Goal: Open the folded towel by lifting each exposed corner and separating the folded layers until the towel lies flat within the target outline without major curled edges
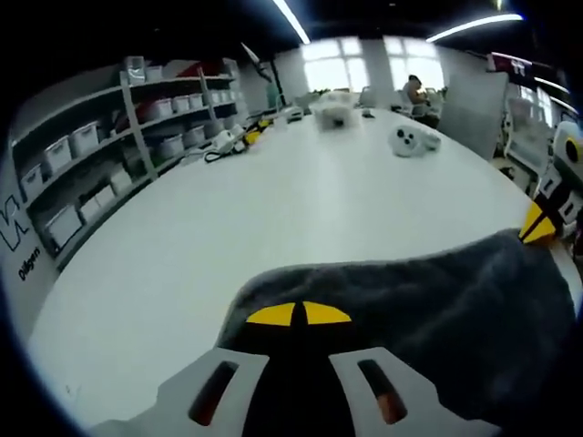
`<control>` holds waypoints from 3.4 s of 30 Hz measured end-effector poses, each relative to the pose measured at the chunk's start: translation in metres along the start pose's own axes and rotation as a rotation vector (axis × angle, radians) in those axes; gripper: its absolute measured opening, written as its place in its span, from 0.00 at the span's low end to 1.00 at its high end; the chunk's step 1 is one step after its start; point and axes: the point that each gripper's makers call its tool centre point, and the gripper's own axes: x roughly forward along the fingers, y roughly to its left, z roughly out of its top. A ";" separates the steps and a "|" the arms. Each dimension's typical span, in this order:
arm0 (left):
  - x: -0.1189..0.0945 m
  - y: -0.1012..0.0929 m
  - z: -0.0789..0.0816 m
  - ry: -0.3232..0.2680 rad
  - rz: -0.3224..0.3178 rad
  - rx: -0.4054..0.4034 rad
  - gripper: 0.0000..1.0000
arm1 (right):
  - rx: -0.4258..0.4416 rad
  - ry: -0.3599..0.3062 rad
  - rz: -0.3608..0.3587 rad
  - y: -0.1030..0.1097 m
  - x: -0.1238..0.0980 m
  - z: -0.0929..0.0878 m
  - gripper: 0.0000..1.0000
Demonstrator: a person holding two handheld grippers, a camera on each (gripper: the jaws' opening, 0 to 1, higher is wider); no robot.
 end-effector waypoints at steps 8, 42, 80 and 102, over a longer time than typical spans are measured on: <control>0.009 0.002 0.006 -0.022 0.021 -0.004 0.01 | -0.040 0.033 -0.047 -0.005 -0.003 -0.003 0.00; -0.051 -0.047 -0.025 0.049 -0.156 -0.067 0.02 | -0.070 -0.021 0.084 0.027 0.015 0.010 0.00; -0.129 -0.083 -0.070 0.176 -0.177 -0.019 0.01 | -0.229 0.071 0.283 0.125 0.028 0.019 0.00; -0.201 -0.080 -0.090 0.124 -0.091 -0.148 0.01 | -0.296 0.036 0.386 0.157 0.019 0.037 0.00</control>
